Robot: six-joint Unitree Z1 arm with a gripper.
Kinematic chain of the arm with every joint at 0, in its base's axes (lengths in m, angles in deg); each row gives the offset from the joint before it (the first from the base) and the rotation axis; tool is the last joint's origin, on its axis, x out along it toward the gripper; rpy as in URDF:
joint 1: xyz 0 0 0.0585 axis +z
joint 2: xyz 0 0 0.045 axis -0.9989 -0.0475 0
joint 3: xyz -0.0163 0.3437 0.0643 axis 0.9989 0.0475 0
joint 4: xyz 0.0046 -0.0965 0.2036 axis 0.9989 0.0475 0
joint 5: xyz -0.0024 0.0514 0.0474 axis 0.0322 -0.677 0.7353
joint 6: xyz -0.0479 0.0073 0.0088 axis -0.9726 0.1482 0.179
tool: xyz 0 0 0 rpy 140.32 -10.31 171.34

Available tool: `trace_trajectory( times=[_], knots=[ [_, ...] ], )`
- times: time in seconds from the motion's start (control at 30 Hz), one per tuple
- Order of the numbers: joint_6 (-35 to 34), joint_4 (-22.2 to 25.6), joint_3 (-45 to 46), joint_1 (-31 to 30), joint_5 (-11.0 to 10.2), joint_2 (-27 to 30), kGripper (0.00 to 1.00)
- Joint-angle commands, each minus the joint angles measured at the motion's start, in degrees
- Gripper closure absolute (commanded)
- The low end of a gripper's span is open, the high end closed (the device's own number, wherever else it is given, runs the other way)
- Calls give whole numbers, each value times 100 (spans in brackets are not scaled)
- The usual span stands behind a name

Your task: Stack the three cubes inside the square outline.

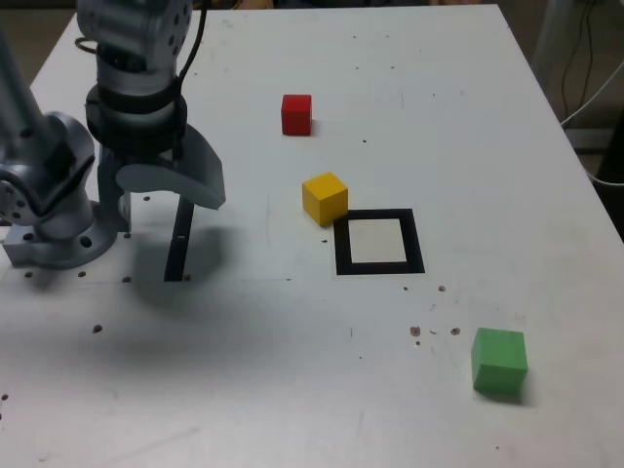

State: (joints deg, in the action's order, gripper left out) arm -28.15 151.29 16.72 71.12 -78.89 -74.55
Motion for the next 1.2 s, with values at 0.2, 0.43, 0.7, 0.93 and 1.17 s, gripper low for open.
trace_trajectory(
  times=[0.2,0.43,0.7,0.93,1.17],
  knots=[
    [135,334,-173,4,95,102,1],
    [365,864,-735,279,27,186,3],
    [1375,1069,-1637,1194,-134,-205,1],
    [2427,1137,-2352,2275,-505,-646,0],
    [3621,1069,-3056,3775,-874,-1328,0]
  ],
)
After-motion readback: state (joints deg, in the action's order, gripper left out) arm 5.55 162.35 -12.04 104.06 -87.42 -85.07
